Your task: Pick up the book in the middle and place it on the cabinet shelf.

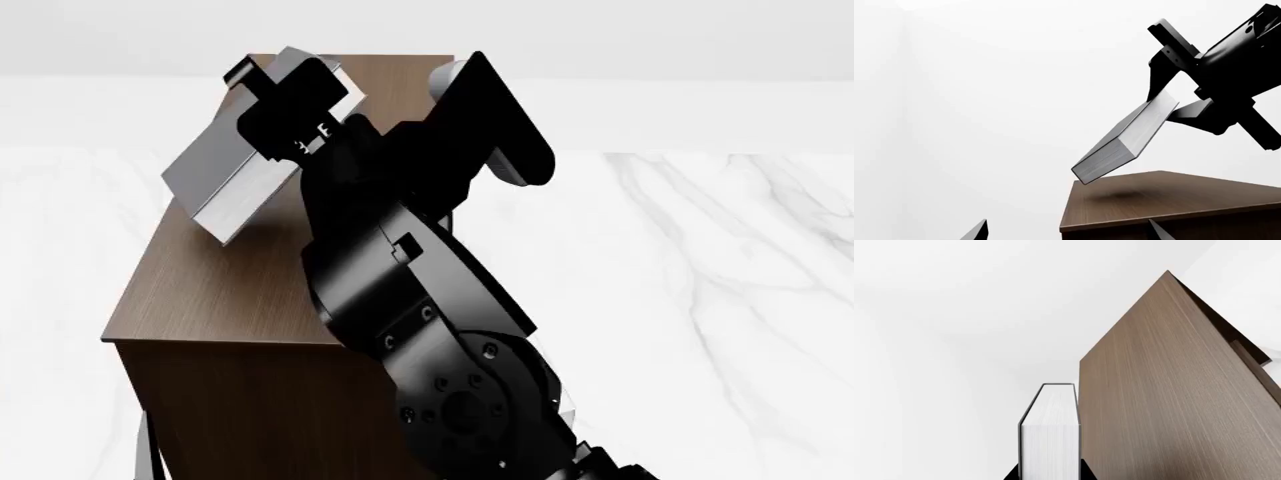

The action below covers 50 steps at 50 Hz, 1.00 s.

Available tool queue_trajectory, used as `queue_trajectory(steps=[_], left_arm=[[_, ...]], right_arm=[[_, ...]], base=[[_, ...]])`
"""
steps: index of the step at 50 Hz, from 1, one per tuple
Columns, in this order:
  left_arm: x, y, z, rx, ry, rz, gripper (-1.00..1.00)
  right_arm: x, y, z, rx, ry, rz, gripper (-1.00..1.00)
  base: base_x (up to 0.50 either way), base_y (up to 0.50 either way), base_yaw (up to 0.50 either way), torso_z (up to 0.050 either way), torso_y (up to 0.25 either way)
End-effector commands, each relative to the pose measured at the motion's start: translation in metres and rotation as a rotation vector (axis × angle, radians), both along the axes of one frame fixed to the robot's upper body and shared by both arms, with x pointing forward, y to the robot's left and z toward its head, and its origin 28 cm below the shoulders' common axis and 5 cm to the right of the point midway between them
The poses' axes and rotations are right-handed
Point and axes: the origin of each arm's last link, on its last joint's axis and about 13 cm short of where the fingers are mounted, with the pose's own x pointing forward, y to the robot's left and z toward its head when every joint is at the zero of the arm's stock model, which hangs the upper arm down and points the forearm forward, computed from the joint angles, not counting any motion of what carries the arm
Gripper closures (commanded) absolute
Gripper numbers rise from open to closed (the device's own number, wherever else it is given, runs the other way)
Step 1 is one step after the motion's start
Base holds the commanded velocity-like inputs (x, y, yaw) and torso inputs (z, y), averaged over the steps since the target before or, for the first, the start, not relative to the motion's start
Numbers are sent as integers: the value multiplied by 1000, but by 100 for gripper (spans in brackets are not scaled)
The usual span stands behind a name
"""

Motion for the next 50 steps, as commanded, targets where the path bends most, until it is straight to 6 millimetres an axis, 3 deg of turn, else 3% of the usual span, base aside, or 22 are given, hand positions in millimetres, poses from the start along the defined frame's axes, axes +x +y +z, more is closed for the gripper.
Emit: queue_trajectory(steps=[1,11,30,31,50], left_arm=[[2,0,4,2,-12,10,-100],[9,2,-10,0,-13,19,-100],[10,1,-19,0,-8,10,-100],[9,1,-19,0,-8,9,-100],[-2,-1,11,0,-5,5,-100]], right_arm=[[-7,6,3,-14,-89,20,100],[-22,4,15,-65,-101,33,100],[-10,-2,-6,-99,-4,-5,100],[-9,-2,-6,-106,-3,-10,-100],[-2,-6,-14,-114,16,-15,-100]], base=[[0,0,0,0,0],[0,0,0,1,1],[0,0,-1,0,1],[0,0,-3,0,0],[0,0,0,0,1]])
